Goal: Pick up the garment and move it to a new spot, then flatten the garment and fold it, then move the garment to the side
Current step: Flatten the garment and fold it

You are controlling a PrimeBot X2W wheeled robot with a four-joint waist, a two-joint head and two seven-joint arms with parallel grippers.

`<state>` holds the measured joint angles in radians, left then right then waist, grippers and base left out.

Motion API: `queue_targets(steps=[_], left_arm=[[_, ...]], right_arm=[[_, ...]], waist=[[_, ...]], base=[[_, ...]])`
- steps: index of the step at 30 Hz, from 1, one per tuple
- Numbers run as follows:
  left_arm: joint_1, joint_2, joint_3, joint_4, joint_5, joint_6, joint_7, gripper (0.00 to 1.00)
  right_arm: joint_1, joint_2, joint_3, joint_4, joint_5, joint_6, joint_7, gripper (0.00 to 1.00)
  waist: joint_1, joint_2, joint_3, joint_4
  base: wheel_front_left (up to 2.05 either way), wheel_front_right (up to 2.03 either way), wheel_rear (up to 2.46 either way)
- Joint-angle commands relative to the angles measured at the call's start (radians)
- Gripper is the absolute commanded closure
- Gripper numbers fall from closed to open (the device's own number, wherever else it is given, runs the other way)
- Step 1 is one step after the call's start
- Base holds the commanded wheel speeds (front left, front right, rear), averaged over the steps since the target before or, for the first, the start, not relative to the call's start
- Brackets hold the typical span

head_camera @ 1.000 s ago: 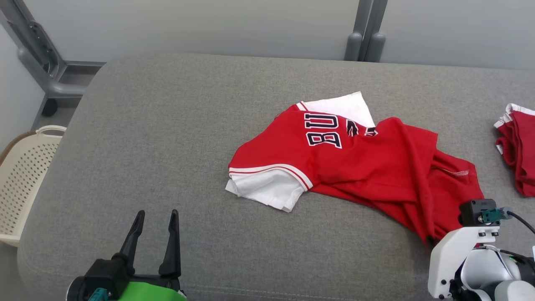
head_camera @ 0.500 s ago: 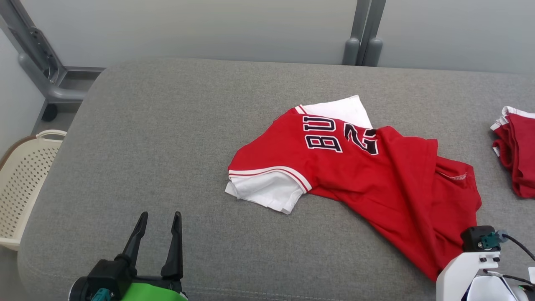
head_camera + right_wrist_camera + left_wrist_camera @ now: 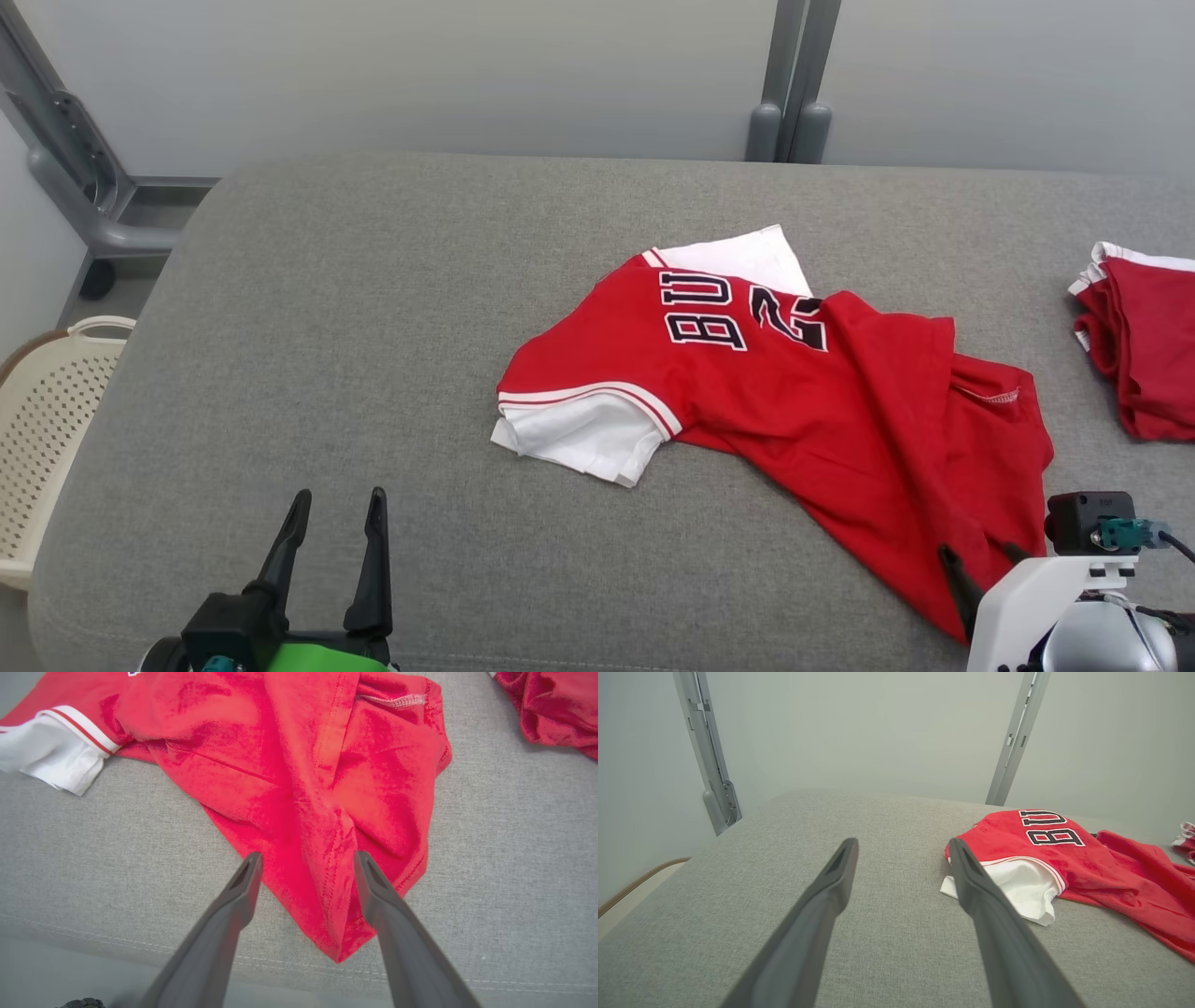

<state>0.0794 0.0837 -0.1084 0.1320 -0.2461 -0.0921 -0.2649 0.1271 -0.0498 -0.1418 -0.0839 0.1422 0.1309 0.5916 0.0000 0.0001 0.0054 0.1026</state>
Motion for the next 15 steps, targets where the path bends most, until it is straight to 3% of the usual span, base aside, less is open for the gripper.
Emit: queue_targets(steps=[1,9,15], left_arm=[[0.015,0.009,0.004,0.005,0.002,0.005,0.001,0.0],[0.026,0.0,0.034,0.006,-0.03,0.072,0.05,0.0],[0.033,0.014,0.058,0.016,-0.044,0.086,0.054,0.0]], right_arm=[[-0.006,-0.001,0.005,0.004,0.016,-0.001,-0.024,0.0],[-0.028,-0.001,0.039,0.099,0.01,0.0,-0.349,0.0],[-0.059,-0.002,0.054,0.157,0.013,0.0,-0.506,0.0]], waist=[[0.0,-0.0001,-0.01,-0.005],[0.0,-0.0001,-0.05,-0.02],[0.0,-0.0001,-0.075,-0.032]], base=[[0.0,0.0,0.0],[0.0,0.0,0.0],[0.0,0.0,0.0]])
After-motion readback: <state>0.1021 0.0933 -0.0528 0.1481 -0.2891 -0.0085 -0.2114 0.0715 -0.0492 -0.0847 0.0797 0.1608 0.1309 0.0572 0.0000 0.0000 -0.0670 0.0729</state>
